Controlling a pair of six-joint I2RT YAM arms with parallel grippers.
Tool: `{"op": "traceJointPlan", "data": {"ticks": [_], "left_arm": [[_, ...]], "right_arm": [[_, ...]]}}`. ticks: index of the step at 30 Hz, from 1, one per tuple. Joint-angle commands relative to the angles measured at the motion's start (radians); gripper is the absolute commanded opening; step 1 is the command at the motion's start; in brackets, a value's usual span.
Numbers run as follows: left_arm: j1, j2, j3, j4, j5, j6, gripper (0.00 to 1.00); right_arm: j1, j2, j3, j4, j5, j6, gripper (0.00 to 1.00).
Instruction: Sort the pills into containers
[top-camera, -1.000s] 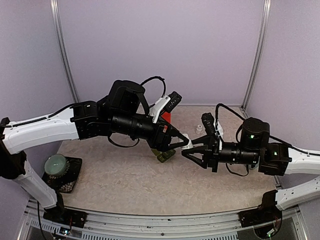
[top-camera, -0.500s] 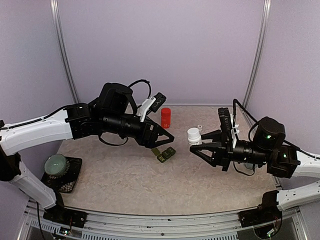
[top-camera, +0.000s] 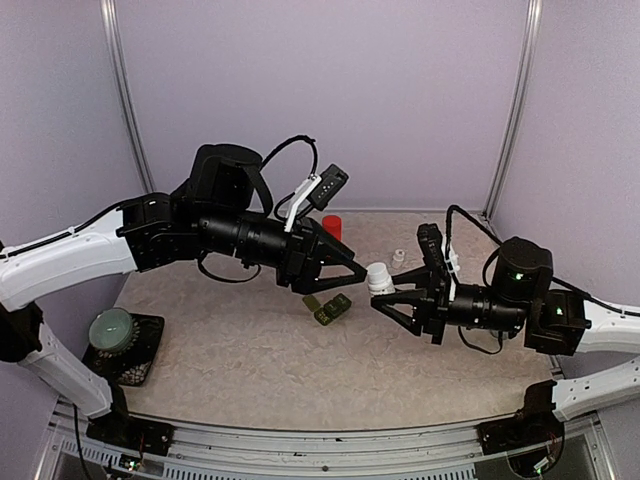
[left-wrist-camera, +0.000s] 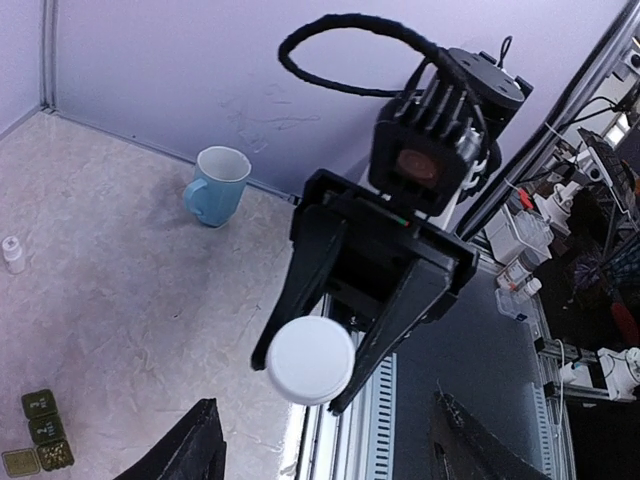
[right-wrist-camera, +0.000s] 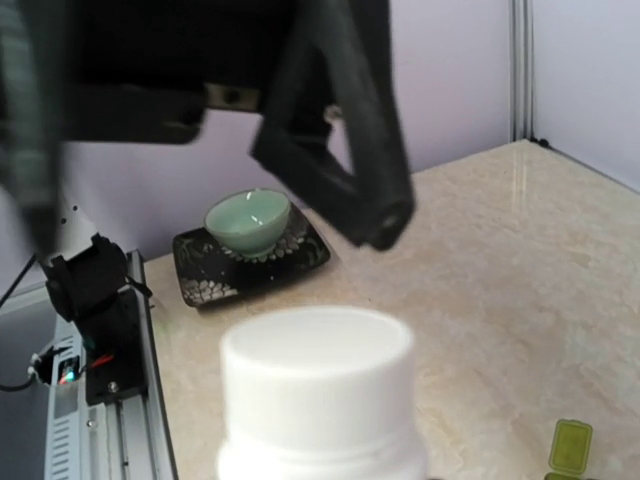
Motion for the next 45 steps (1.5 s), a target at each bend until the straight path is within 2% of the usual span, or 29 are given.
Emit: {"op": "traceJointPlan", "data": {"ticks": [1,12,19,23,26,32,35,39,45], "left_arm": [[-0.031,0.045,0.052,0.006,0.024,0.032,0.68],[-0.044,0.141,0.113,-0.066,-0.083,0.058,0.66],[-0.043,0.144,0.112,-0.041,-0.064,0.057,0.44],[-0.042,0.140,0.104,-0.025,-0.021,0.049,0.41],[-0.036,0.135,0.096,-0.009,0.006,0.037,0.35],[-0.026,0.135,0.092,0.000,0.021,0.021,0.26],[-0.014,0.128,0.079,0.027,0.044,0.001,0.26],[0.002,0.113,0.058,0.065,0.073,-0.034,0.44],[0.013,0.111,0.054,0.060,0.088,-0.042,0.46]], "right_arm": [[0.001,0.017,0.012,0.005,0.008,-0.013,0.14],[0.002,0.019,0.016,0.014,-0.018,-0.016,0.14],[0.001,0.015,0.006,0.015,-0.006,-0.019,0.15],[0.001,0.014,-0.005,0.019,0.011,-0.022,0.15],[0.001,0.015,-0.010,0.023,0.019,-0.023,0.17],[0.000,0.013,-0.005,0.025,0.045,-0.029,0.28],[-0.001,0.015,-0.002,0.026,0.067,-0.037,0.29],[-0.004,0.025,-0.006,0.032,0.064,-0.046,0.28],[-0.004,0.027,-0.006,0.037,0.067,-0.053,0.27]]}}
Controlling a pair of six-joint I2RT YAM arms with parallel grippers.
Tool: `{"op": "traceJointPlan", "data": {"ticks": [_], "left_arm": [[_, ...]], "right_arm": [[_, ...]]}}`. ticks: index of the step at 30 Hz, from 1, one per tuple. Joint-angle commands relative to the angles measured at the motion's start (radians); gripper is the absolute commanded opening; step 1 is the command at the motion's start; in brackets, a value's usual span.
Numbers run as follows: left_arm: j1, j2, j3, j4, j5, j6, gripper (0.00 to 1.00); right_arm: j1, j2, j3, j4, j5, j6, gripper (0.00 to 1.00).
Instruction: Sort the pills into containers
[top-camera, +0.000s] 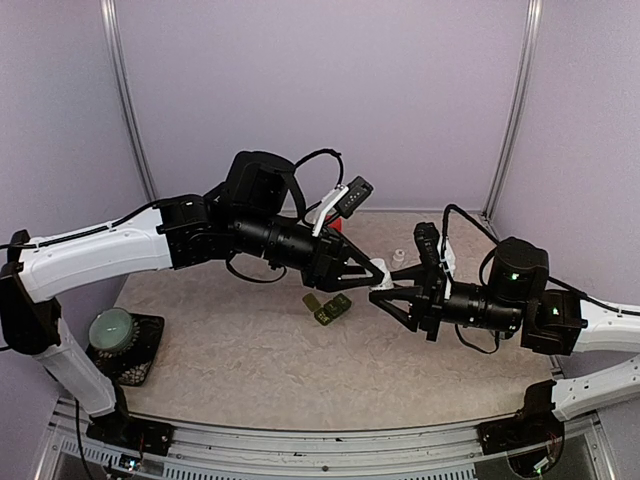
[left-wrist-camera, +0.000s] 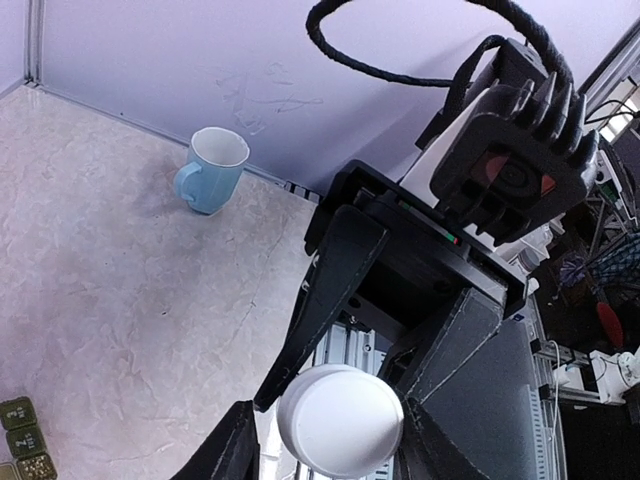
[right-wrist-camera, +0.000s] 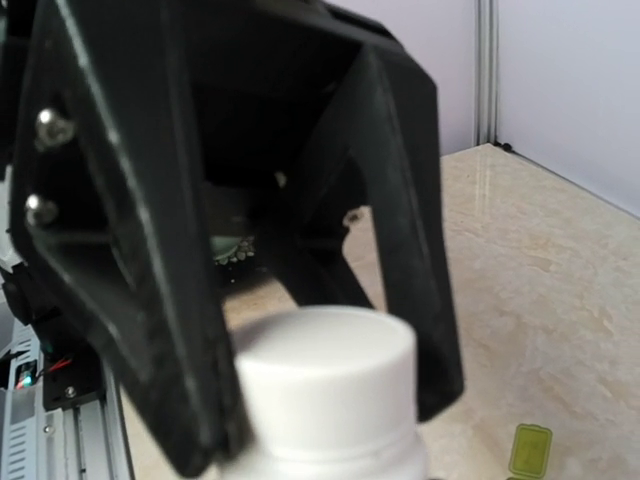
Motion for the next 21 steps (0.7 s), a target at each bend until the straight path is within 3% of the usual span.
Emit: {"op": "traceJointPlan", "data": {"ticks": [1,4,9,14,16,18,20,21], "left_arm": [[0.012,-0.030,-0.014,0.033,0.035,-0.021,0.45],[0.015,-0.036,-0.017,0.036,0.029,-0.020,0.41],[0.016,-0.027,-0.008,0.029,0.022,-0.017,0.25],[0.016,-0.026,-0.008,0.027,-0.002,-0.007,0.21],[0.018,-0.029,-0.013,0.027,-0.025,-0.003,0.21],[0.024,-0.031,-0.018,0.021,-0.059,-0.001,0.21],[0.041,-0.033,-0.029,0.011,-0.106,0.001,0.21],[0.054,-0.033,-0.038,0.009,-0.123,-0.002,0.21]], "right_arm": [[-0.005,0.002,-0.006,0.018,0.009,-0.020,0.27],[-0.005,0.011,-0.004,0.016,0.005,-0.020,0.27],[-0.005,0.018,0.002,0.017,0.005,-0.020,0.28],[-0.008,0.022,0.014,0.004,0.020,-0.017,0.34],[-0.007,0.020,0.012,0.005,0.031,-0.013,0.44],[-0.009,0.017,0.007,0.004,0.061,-0.006,0.66],[-0.010,0.008,-0.004,0.003,0.096,0.001,0.94],[-0.012,0.004,-0.011,0.001,0.111,0.003,0.99]]}}
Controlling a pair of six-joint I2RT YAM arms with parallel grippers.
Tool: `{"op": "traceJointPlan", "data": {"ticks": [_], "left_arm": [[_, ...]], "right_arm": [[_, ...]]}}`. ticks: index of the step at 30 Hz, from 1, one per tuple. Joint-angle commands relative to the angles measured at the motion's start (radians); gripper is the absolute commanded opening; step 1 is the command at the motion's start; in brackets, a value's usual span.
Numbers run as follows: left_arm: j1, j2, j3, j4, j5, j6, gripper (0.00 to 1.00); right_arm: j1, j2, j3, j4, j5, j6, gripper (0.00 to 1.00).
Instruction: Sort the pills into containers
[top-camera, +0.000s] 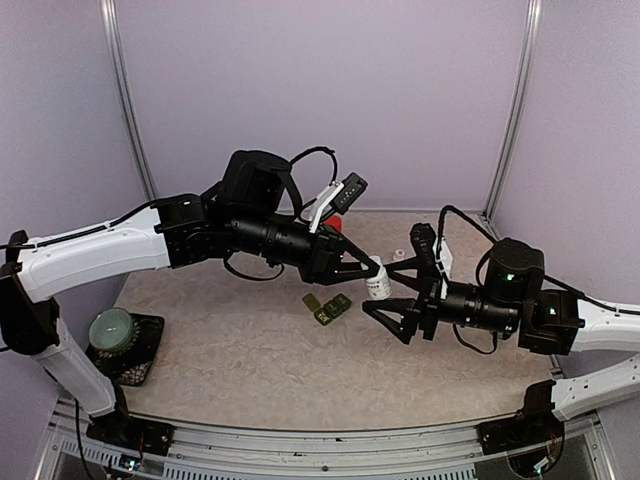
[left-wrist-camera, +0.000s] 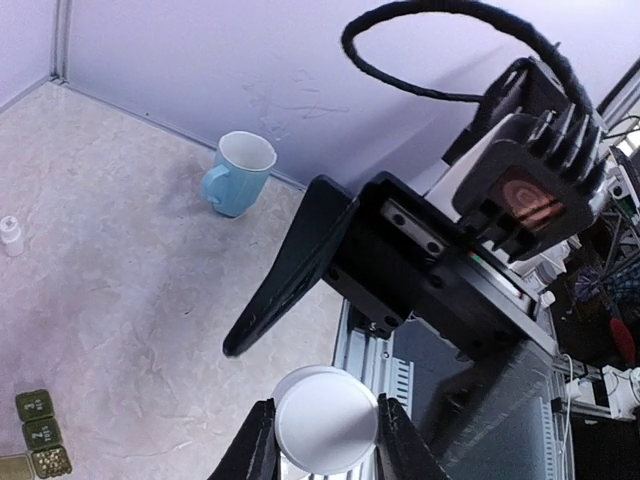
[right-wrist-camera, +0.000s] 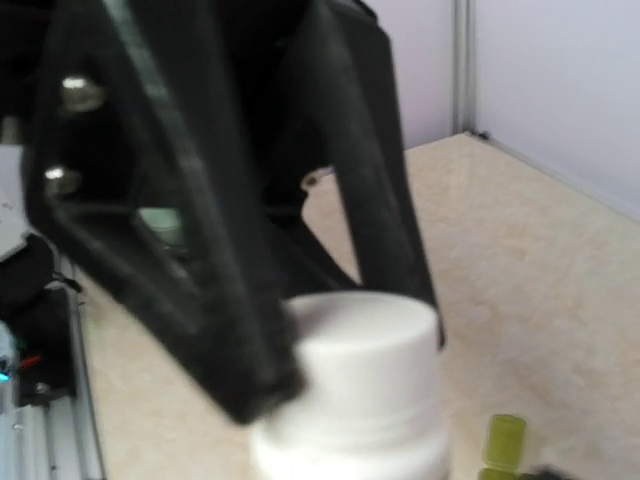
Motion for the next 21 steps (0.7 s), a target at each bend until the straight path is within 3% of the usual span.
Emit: {"op": "traceJointPlan", "data": {"ticks": [1,5,10,14,21], "left_arm": [[0.050,-0.026,-0.040,-0.002,-0.102,0.006,0.21],[0.117,-0.033,-0.096,0.007,-0.145,0.003,0.21],[0.223,-0.005,-0.150,-0.033,-0.309,0.024,0.21],[0.338,0.029,-0.239,0.067,-0.264,-0.005,0.21],[0.415,0.179,-0.240,0.136,-0.430,-0.028,0.20]], "right_arm": [[-0.010,-0.014,-0.015,0.000,0.087,0.007,1.00],[-0.018,-0.032,-0.036,-0.021,0.142,0.008,1.00],[-0.031,-0.060,-0.065,-0.029,0.169,0.014,1.00],[-0.036,-0.074,-0.080,-0.034,0.187,0.027,1.00],[-0.036,-0.076,-0.104,-0.022,0.208,0.044,1.00]]}}
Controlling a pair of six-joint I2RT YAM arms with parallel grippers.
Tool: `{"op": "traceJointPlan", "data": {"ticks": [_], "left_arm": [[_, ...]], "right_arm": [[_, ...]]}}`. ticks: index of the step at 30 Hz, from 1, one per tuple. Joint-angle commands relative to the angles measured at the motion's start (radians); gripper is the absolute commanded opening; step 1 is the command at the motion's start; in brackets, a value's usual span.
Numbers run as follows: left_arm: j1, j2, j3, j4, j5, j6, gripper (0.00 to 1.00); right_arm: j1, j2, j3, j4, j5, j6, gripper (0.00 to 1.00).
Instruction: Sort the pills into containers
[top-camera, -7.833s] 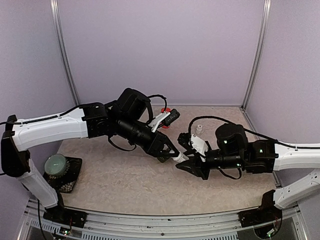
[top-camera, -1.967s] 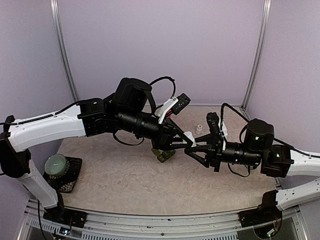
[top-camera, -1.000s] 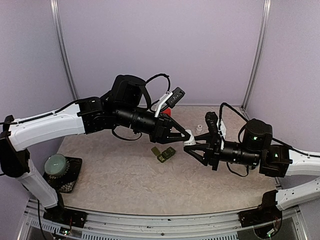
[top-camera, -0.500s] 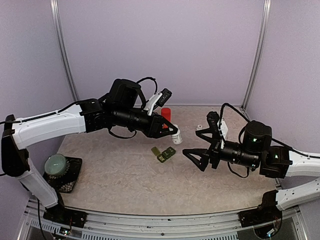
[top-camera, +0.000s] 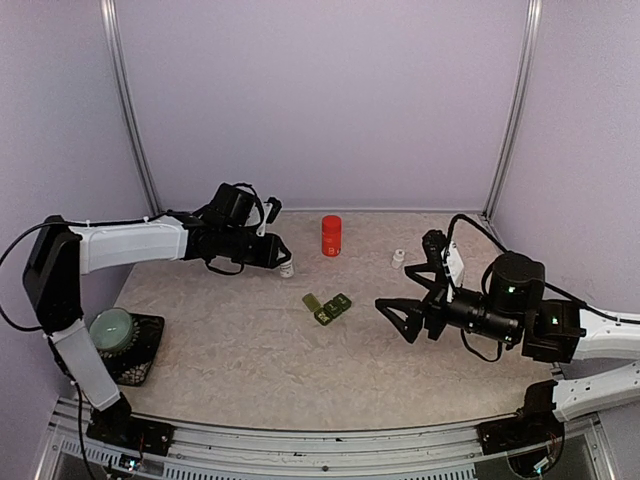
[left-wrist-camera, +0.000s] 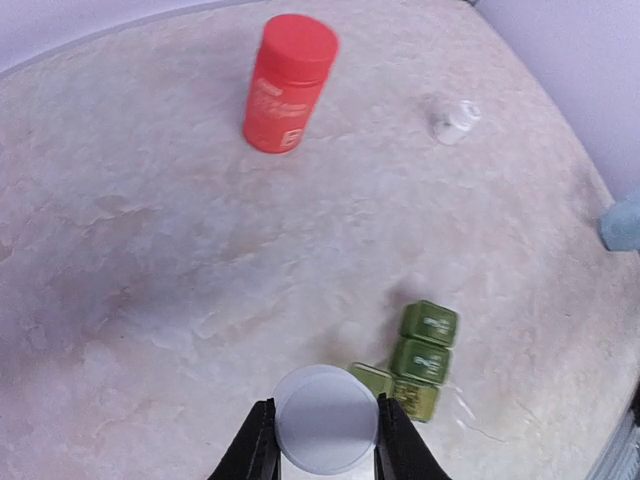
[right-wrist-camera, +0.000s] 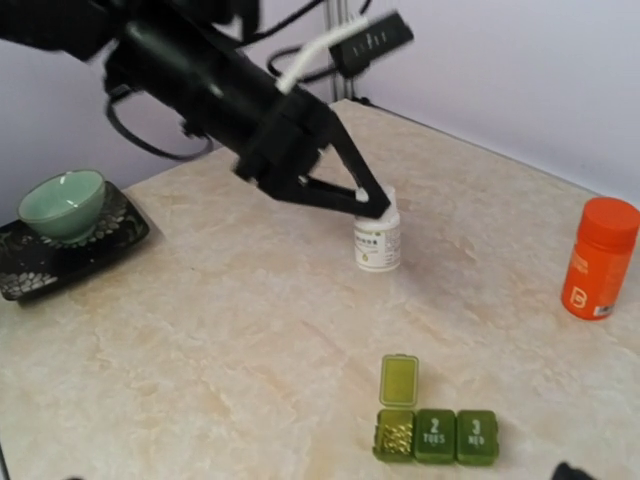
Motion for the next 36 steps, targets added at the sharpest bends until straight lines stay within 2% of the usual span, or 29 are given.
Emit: {"op": "traceJointPlan", "data": {"ticks": [1,8,15,18,23,27,36], "left_arm": [[0.004,0.102,0.023,0.077,-0.120,-0.013,0.20],[0.013,0.234,0.080,0.127,-0.246,0.013,0.20],[0.038,0.303,0.072,0.200,-0.273,-0.005,0.20],[0.041,0.313,0.062,0.227,-0.290,-0.010,0.25],[0.041,0.326,0.060,0.240,-0.276,-0.015,0.27],[0.041,0.325,0.056,0.239,-0.278,-0.012,0.35],[0.043,0.325,0.035,0.248,-0.282,-0.010,0.42]], "right_arm": [[-0.009,-0.012,-0.020,0.001,0.028,0.025,1.00],[-0.011,-0.023,-0.060,0.022,0.029,0.046,1.00],[-0.010,-0.046,-0.093,0.037,0.031,0.059,1.00],[-0.011,-0.043,-0.101,0.040,0.030,0.062,1.00],[-0.011,-0.034,-0.096,0.040,0.032,0.062,1.00],[-0.013,-0.027,-0.085,0.039,0.030,0.059,1.00],[-0.013,-0.006,-0.071,0.038,0.025,0.057,1.00]]}}
